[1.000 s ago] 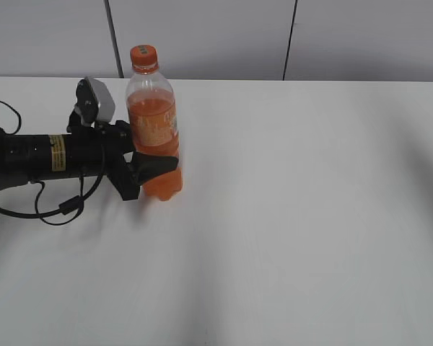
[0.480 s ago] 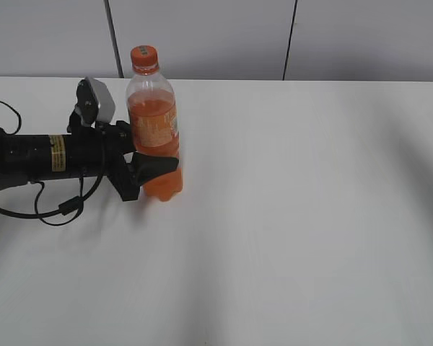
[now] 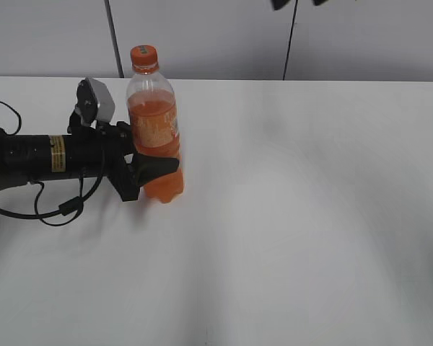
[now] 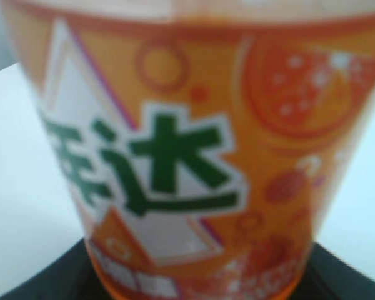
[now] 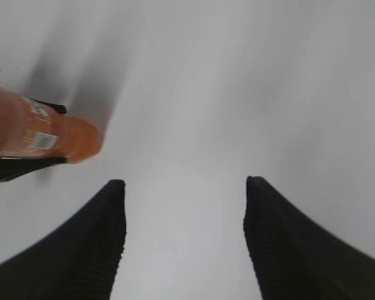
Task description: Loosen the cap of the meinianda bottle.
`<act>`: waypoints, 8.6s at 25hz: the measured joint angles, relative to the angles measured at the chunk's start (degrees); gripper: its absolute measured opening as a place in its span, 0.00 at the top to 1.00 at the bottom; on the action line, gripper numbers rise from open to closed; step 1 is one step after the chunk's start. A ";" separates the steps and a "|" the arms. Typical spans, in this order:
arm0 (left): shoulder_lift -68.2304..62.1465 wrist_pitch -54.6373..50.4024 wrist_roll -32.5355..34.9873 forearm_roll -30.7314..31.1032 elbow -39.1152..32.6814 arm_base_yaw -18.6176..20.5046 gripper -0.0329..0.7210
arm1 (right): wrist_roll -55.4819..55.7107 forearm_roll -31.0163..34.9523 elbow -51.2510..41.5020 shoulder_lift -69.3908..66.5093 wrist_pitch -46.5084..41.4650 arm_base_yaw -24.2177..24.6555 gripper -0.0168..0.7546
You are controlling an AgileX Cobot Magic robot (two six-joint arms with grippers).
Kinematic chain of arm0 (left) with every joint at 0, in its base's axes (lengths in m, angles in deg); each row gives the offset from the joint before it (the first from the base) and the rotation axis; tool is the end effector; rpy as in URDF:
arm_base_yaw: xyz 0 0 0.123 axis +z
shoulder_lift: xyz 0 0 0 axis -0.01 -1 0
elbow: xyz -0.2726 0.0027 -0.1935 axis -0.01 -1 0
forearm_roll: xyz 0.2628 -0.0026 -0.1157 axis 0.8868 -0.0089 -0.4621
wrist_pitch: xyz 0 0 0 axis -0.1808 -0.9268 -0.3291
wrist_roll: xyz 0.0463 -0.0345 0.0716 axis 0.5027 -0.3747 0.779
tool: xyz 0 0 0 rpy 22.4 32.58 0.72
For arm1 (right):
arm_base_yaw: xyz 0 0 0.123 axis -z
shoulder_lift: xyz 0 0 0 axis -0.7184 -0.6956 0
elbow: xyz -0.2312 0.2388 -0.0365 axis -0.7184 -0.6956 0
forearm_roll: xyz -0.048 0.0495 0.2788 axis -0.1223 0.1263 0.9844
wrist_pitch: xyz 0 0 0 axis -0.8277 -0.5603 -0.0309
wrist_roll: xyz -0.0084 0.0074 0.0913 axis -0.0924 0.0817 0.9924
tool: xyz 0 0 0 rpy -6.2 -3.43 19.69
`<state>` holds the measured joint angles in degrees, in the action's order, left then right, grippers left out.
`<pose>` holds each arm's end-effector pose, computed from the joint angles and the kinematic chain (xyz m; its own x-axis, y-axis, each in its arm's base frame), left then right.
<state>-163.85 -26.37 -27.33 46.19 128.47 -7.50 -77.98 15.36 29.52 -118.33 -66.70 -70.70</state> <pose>0.3892 -0.1286 0.1087 -0.1641 0.2752 -0.9473 0.8989 0.4373 -0.0287 0.4060 0.1960 0.4295 -0.7681 -0.3672 -0.5245 -0.4670 0.8817 0.0667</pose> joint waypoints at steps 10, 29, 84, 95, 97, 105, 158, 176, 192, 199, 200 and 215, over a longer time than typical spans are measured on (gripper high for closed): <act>0.00 0.00 -0.14 0.23 0.00 0.00 0.43 | 0.81 0.55 13.46 -10.99 0.00 -13.81 0.40; 0.00 0.30 -0.14 1.31 0.00 0.00 0.43 | 0.99 -0.66 19.36 -18.91 -0.04 -16.98 0.40; 0.00 0.62 -0.14 2.36 0.00 0.00 0.43 | -3.71 1.92 19.55 -21.12 -0.04 -17.01 0.45; 0.00 0.62 -0.14 2.36 0.00 0.00 0.43 | -3.71 1.92 19.91 -21.28 -0.04 -17.01 0.56; 0.00 0.62 -0.14 2.36 0.00 0.00 0.43 | -4.11 1.74 19.91 -21.28 -0.04 -17.01 0.61; 0.00 0.62 -0.20 2.36 0.00 0.00 0.43 | -24.67 1.72 20.07 -21.28 0.01 -17.01 0.62; 0.00 0.70 -0.37 5.13 0.31 0.13 0.43 | 3.36 -7.78 -2.73 8.24 0.23 5.71 0.63; 0.00 1.34 -0.37 5.73 0.31 0.13 0.43 | -0.84 1.94 -52.50 11.58 36.77 22.73 0.63; 0.00 1.39 -0.37 5.83 0.31 0.13 0.43 | -4.84 3.98 -53.02 -3.77 52.39 20.80 0.63; 0.00 1.49 -0.37 5.83 0.31 0.13 0.43 | -5.03 6.26 -53.35 -5.61 56.31 20.40 0.63; 0.00 1.49 -0.37 5.83 0.31 0.13 0.43 | -5.03 6.45 -53.35 -5.69 56.60 20.40 0.63; 0.00 1.51 -0.37 5.95 0.31 0.13 0.43 | -5.11 7.88 -53.38 -7.70 56.55 20.40 0.26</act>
<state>-163.85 -24.86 -27.70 52.15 128.78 -7.37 -83.09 23.24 -23.86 -126.02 -10.15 -50.30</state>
